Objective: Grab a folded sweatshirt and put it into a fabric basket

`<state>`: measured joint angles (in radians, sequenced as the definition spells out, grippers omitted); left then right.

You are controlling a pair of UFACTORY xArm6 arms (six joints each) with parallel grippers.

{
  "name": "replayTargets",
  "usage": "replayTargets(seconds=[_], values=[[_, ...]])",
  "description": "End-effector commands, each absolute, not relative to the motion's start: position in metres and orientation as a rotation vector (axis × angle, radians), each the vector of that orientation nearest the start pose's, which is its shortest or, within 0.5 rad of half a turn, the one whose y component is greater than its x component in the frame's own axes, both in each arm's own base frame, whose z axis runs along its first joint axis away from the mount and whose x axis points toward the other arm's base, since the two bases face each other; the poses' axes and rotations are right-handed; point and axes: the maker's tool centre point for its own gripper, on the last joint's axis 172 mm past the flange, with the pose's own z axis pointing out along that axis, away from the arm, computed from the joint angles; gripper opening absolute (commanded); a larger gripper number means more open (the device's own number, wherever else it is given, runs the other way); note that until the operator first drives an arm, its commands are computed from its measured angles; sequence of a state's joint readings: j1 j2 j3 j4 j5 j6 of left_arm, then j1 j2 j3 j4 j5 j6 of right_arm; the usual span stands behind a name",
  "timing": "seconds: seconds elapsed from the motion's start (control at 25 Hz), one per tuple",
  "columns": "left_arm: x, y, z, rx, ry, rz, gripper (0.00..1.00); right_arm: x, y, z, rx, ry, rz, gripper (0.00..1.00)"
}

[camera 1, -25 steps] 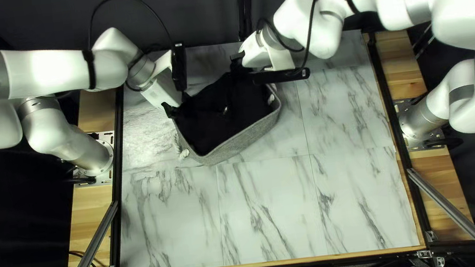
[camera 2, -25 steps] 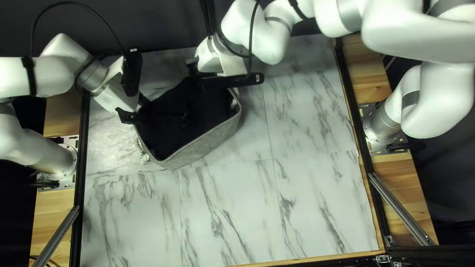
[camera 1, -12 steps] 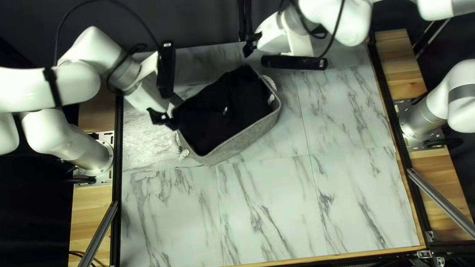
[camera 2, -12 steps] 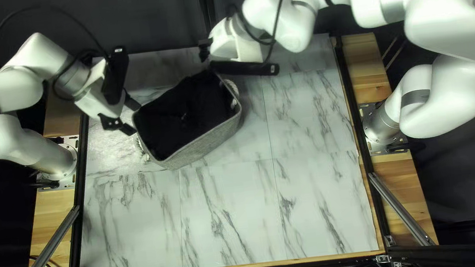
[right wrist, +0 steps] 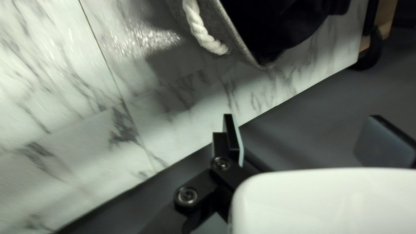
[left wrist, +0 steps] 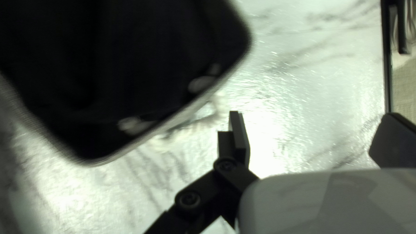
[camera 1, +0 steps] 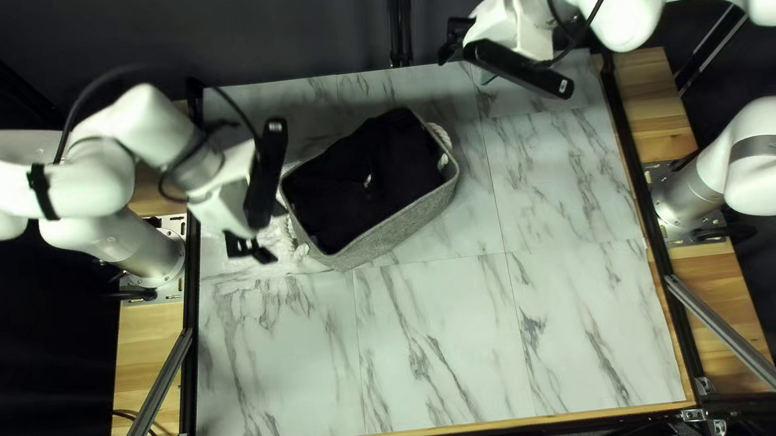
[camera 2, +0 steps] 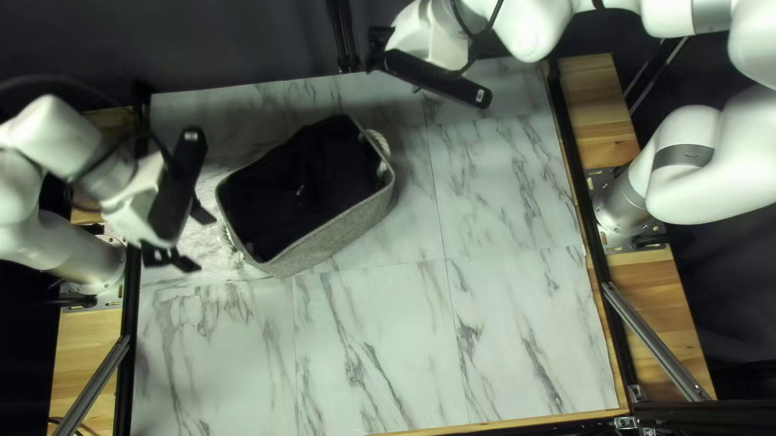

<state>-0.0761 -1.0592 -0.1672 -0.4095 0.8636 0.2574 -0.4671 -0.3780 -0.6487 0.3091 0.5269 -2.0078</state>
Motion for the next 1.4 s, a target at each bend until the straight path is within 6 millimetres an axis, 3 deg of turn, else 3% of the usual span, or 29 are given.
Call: replayTargets(seconds=[0.04,0.24,0.48,0.6,0.76,1.4], values=[[0.289,-0.12,0.193,-3.384,0.385,-0.627,1.0,0.424,-0.197,0.242,-2.829,-1.962,-0.672,1.0],[0.282,-0.155,0.183,-3.363,0.578,-0.577,1.0,0.41,-0.205,0.246,-2.885,-1.84,-0.689,1.0],[0.285,-0.194,0.183,-3.315,0.688,-0.515,1.0,0.397,-0.213,0.251,-2.92,-1.74,-0.73,1.0],[0.284,-0.223,0.179,-3.278,0.738,-0.48,1.0,0.391,-0.212,0.254,-2.934,-1.681,-0.729,1.0],[0.286,-0.245,0.18,-3.245,0.775,-0.434,1.0,0.386,-0.208,0.253,-2.932,-1.641,-0.72,1.0],[0.294,-0.249,0.187,-3.219,0.785,-0.424,1.0,0.384,-0.205,0.253,-2.937,-1.634,-0.72,1.0]])
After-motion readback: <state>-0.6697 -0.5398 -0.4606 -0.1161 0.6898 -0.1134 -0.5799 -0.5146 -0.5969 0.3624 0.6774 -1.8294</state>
